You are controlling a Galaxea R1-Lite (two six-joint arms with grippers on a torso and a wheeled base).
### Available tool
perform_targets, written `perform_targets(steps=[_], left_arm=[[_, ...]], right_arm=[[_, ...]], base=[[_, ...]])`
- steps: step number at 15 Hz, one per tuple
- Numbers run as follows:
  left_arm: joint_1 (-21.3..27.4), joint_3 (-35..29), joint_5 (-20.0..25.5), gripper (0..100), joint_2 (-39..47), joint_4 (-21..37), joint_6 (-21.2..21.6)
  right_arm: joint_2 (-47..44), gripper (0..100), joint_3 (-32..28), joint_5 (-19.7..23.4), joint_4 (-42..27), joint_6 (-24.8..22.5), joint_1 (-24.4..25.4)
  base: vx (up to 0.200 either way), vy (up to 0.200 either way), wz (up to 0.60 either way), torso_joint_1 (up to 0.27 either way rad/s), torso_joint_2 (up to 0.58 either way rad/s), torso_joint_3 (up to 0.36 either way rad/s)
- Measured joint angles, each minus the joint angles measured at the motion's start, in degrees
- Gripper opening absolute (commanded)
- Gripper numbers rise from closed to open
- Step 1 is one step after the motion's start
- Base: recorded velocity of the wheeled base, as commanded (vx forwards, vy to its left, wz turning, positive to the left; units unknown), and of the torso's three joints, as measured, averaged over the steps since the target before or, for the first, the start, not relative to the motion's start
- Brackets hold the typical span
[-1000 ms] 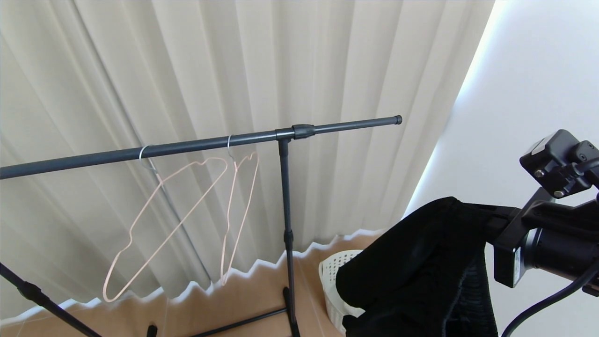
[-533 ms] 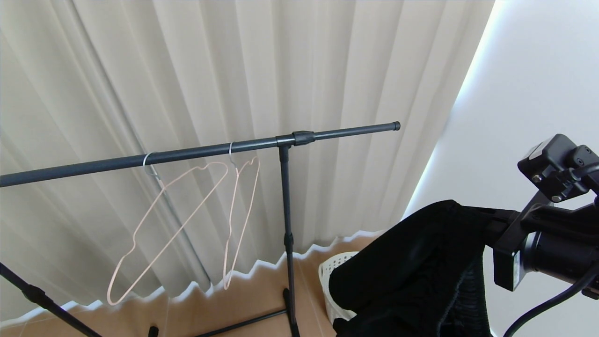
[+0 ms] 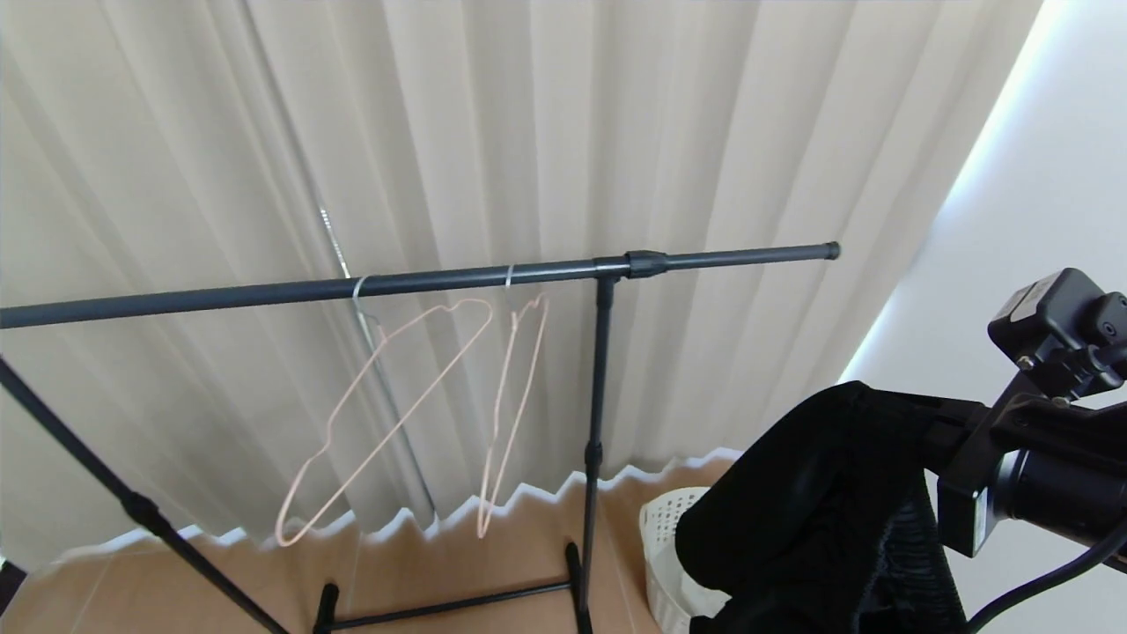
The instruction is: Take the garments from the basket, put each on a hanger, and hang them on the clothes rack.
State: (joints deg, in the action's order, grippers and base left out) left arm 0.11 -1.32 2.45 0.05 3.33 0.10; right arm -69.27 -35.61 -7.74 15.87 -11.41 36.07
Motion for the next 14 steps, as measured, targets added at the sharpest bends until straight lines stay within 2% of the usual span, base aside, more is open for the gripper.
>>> perform_targets(steps=[1, 9, 13, 14], left_arm=[[0.0, 0.0, 0.0, 100, 0.0, 0.0, 0.0], [0.0, 0.0, 0.0, 100, 0.0, 0.0, 0.0], [-0.1, 0.0, 0.1, 100, 0.0, 0.0, 0.0], [0.0, 0.0, 0.1, 100, 0.0, 0.0, 0.0]], right_arm=[[0.1, 0, 0.1, 0.0, 0.0, 0.0, 0.0], [0.2, 0, 0.5, 0.0, 1.2, 0.0, -0.1], [0.2, 0, 0.6, 0.0, 1.1, 0.0, -0.1], [0.1, 0, 0.7, 0.0, 1.1, -0.1, 0.0]], base=[[0.000, 0.000, 0.00, 0.000, 0.00, 0.000], [-0.200, 0.000, 0.00, 0.001, 0.00, 0.001], [0.000, 0.200, 0.00, 0.000, 0.00, 0.002], [0.000, 0.000, 0.00, 0.000, 0.00, 0.000]])
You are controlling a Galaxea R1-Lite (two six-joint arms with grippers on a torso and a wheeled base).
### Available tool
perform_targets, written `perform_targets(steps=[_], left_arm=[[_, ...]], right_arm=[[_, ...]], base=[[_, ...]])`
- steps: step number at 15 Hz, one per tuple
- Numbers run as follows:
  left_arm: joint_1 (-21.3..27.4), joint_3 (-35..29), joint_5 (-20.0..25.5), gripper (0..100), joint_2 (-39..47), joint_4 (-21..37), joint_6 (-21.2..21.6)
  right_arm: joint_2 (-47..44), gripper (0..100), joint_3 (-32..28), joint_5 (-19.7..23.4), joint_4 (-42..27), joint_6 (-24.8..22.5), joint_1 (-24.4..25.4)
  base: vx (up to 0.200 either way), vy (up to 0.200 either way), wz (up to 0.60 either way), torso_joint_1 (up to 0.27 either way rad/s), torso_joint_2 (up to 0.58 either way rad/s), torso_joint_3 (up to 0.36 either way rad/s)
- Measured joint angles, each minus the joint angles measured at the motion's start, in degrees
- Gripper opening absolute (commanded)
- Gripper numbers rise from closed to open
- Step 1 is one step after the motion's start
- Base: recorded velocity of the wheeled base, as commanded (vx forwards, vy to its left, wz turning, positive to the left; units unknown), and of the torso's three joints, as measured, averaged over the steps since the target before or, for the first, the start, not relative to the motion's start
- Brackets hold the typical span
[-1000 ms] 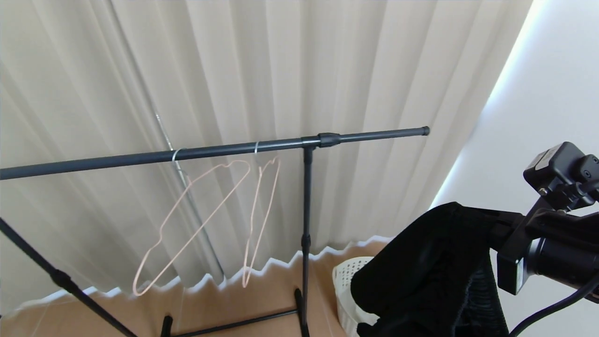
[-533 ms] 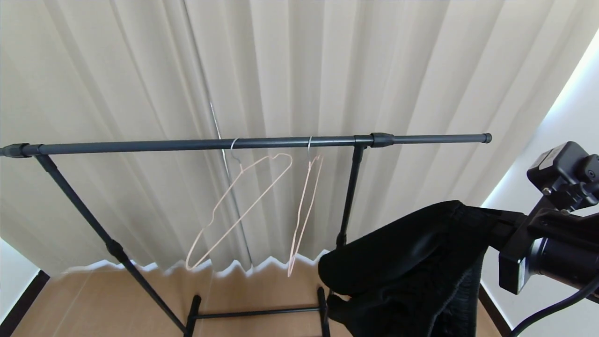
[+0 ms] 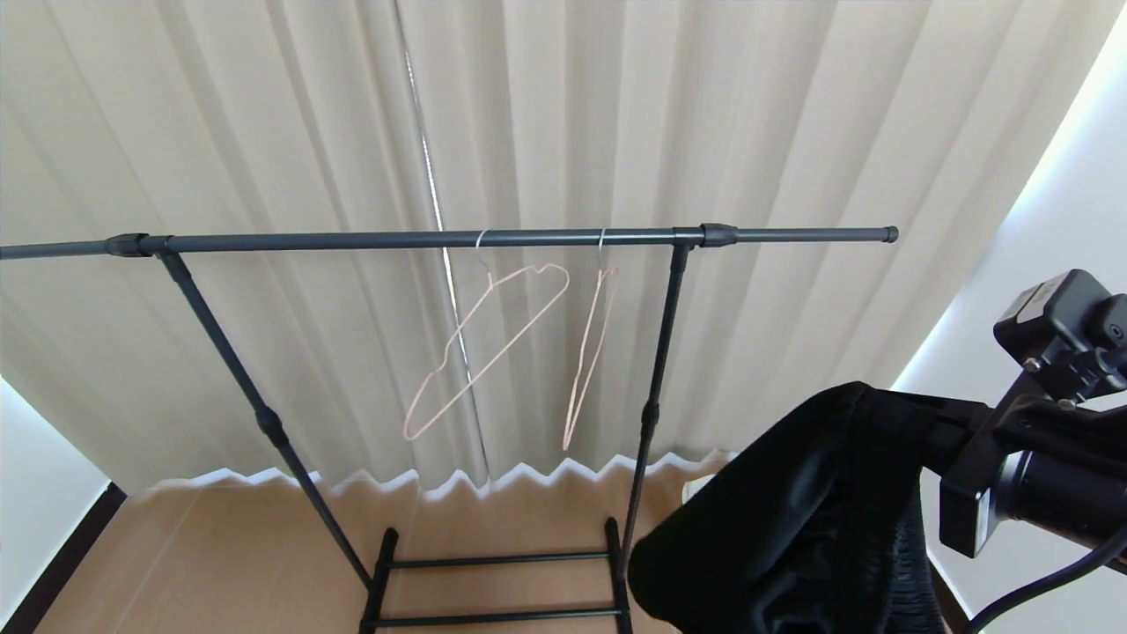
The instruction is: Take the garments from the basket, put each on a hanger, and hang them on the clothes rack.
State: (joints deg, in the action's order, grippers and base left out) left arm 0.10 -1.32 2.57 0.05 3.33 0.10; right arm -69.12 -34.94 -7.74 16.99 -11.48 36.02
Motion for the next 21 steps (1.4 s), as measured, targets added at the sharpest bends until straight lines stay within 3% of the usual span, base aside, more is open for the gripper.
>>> perform_targets(steps=[4, 8, 10, 14, 17, 21], left_arm=[[0.0, 0.0, 0.0, 100, 0.0, 0.0, 0.3], [0.3, -0.4, 0.7, 100, 4.1, 1.2, 3.6], [0.6, -1.9, 2.8, 100, 11.6, 1.2, 2.5], [2.4, -10.4, 7.4, 100, 37.2, 1.0, -7.1], [10.3, -17.2, 9.0, 100, 54.1, -1.9, -13.2], [22.2, -22.7, 9.4, 100, 66.9, -3.8, -17.2]], right_arm=[[-0.1, 0, 0.9, -0.9, 0.1, -0.1, 0.2], [-3.5, 0, -2.4, -7.6, -0.5, 0.3, 1.4], [-7.7, 0, -6.6, -10.5, -2.0, 2.4, 1.7], [-16.1, 0, -19.9, -10.1, -16.2, 12.9, 5.5], [-21.7, 0, -27.1, -9.0, -18.2, 14.0, 10.3], [-30.0, 0, -35.1, -11.5, -18.2, 16.8, 12.8]], base=[[0.000, 0.000, 0.00, 0.000, 0.00, 0.000], [0.000, 0.000, 0.00, 0.000, 0.00, 0.000], [0.000, 0.000, 0.00, 0.000, 0.00, 0.000], [0.000, 0.000, 0.00, 0.000, 0.00, 0.000], [0.000, 0.000, 0.00, 0.000, 0.00, 0.000], [0.000, 0.000, 0.00, 0.000, 0.00, 0.000]])
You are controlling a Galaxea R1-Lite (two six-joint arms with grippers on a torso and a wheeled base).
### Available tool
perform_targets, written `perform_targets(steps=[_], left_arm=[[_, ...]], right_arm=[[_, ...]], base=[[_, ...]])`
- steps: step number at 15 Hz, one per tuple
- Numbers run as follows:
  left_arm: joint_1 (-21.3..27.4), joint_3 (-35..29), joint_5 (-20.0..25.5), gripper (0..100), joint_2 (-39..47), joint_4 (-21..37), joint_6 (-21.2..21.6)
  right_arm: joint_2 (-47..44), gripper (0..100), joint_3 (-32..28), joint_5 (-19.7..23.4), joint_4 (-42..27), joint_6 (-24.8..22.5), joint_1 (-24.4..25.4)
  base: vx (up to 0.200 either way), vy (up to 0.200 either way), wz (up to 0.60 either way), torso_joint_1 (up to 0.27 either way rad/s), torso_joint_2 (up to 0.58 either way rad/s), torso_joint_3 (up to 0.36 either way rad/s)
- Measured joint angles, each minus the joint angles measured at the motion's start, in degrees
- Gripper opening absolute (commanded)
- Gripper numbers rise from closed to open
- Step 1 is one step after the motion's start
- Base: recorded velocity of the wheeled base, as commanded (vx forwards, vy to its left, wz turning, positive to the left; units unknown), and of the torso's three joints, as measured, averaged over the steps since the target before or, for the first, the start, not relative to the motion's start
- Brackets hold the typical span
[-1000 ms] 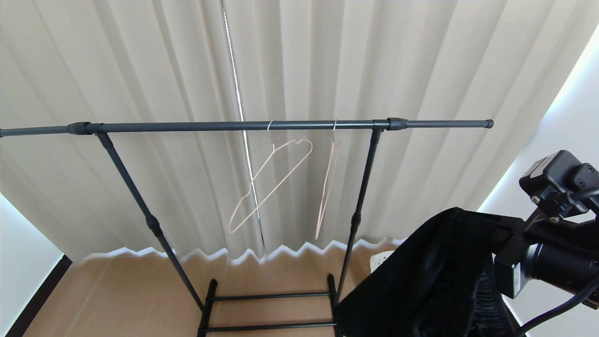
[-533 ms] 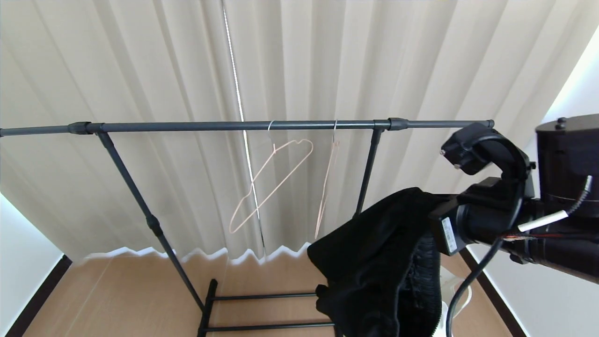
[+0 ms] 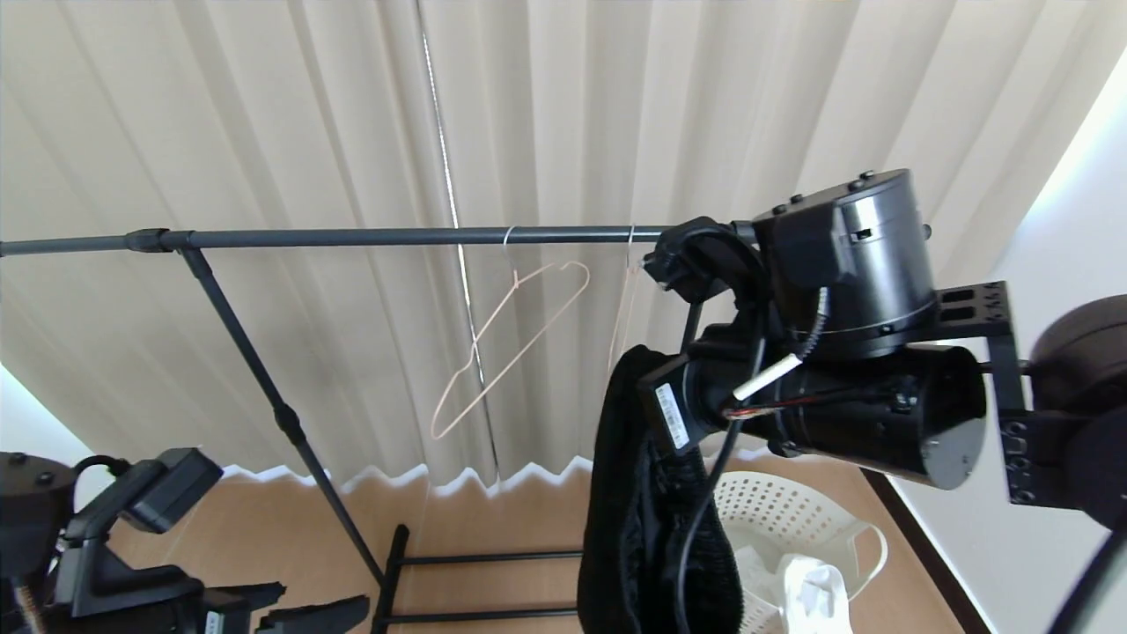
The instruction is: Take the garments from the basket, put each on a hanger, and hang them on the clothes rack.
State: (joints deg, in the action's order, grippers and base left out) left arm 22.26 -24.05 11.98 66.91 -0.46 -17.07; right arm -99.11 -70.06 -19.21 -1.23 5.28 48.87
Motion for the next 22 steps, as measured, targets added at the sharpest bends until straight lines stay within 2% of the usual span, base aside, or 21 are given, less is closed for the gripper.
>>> perform_targets(steps=[2, 5, 8, 12, 15, 19, 22], left_arm=[[3.8, -2.4, -0.1, 100, 5.0, -0.3, -4.3], [9.8, -5.3, -1.8, 100, 12.0, -4.4, -9.1], [15.0, -6.5, -7.6, 100, 18.7, -9.0, -10.6], [20.6, -9.8, -11.1, 100, 26.6, -13.4, -14.5], [23.2, -11.5, -14.9, 100, 32.0, -18.9, -15.7], [24.0, -12.5, -27.1, 100, 39.5, -20.1, -18.6], [24.1, -9.6, -29.8, 100, 41.7, -20.0, -18.7]], right_arm=[[-4.3, 0, -3.8, -5.8, 0.4, 2.0, 0.3], [-8.9, 0, -8.8, -9.9, 0.5, 5.6, 1.1], [-11.6, 0, -11.8, -10.4, 0.6, 6.2, 2.3], [-14.0, 0, -15.8, -11.2, 0.1, 8.6, 4.1], [-14.1, 0, -16.2, -11.2, 0.0, 9.3, 4.4], [-11.3, 0, -12.4, -11.3, 0.1, 10.6, 4.4], [-8.4, 0, -8.7, -12.9, 0.5, 11.4, 3.2]], base=[[0.000, 0.000, 0.00, 0.000, 0.00, 0.000], [0.000, 0.000, 0.00, 0.000, 0.00, 0.000], [0.000, 0.000, 0.00, 0.000, 0.00, 0.000], [0.000, 0.000, 0.00, 0.000, 0.00, 0.000], [0.000, 0.000, 0.00, 0.000, 0.00, 0.000], [0.000, 0.000, 0.00, 0.000, 0.00, 0.000], [0.000, 0.000, 0.00, 0.000, 0.00, 0.000]])
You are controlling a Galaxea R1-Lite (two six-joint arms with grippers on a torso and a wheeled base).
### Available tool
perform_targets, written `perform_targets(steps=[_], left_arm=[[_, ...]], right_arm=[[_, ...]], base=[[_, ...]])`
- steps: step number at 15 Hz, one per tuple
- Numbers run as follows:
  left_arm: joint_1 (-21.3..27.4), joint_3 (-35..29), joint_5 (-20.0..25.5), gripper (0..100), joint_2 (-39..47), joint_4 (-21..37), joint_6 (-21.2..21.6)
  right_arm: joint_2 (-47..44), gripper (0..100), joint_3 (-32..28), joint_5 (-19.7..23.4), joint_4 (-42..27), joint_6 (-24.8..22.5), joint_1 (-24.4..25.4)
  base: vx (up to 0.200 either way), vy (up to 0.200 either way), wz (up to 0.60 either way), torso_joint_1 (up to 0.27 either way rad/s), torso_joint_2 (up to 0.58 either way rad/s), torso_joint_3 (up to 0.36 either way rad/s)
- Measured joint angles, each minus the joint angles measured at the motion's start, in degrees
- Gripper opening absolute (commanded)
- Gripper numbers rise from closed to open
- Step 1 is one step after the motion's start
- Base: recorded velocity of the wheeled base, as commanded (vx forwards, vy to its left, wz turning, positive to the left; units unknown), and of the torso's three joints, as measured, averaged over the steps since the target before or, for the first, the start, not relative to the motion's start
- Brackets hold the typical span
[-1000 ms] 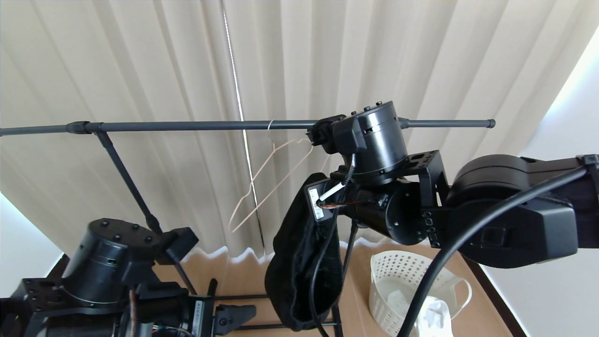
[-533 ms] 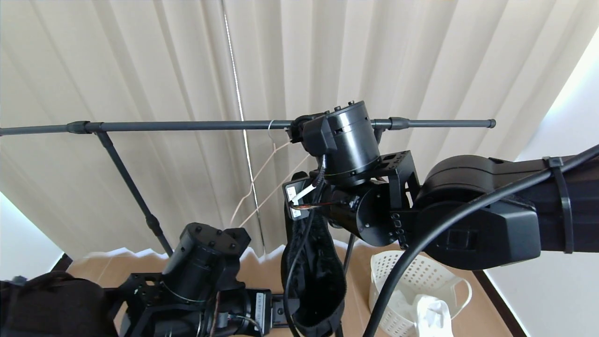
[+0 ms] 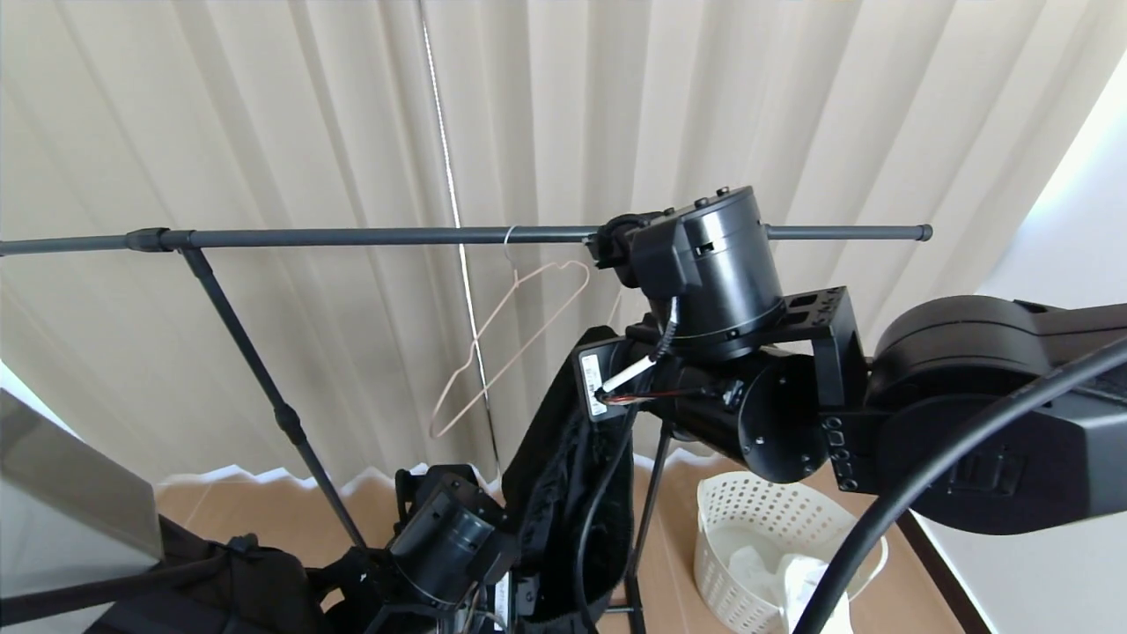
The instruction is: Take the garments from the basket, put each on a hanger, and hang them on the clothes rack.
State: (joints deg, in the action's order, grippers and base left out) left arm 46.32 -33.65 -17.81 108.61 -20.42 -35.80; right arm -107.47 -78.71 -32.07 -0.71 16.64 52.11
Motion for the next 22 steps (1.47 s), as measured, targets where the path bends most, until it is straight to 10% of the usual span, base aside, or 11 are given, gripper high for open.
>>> perform_targets(steps=[3, 4, 14, 22], left_arm=[[0.0, 2.5, -1.0, 100, -0.3, 0.0, 0.2], [-0.1, 2.6, -1.0, 0, -0.9, -0.1, 0.5], [-6.3, -10.7, -1.0, 0, -9.6, 9.4, 14.3], [-9.8, -22.5, 4.4, 0, -11.4, 17.8, 23.2]], right_arm=[[2.6, 0, 2.8, -0.5, -0.1, 0.7, -2.7], [3.6, 0, 3.8, -0.4, 0.0, 0.8, -3.8], [15.6, 0, 24.1, -1.2, -1.3, -6.2, -8.2], [15.1, 0, 17.2, -0.5, -8.8, -1.8, -8.5]], base=[[0.000, 0.000, 0.00, 0.000, 0.00, 0.000], [0.000, 0.000, 0.00, 0.000, 0.00, 0.000], [0.000, 0.000, 0.00, 0.000, 0.00, 0.000], [0.000, 0.000, 0.00, 0.000, 0.00, 0.000]])
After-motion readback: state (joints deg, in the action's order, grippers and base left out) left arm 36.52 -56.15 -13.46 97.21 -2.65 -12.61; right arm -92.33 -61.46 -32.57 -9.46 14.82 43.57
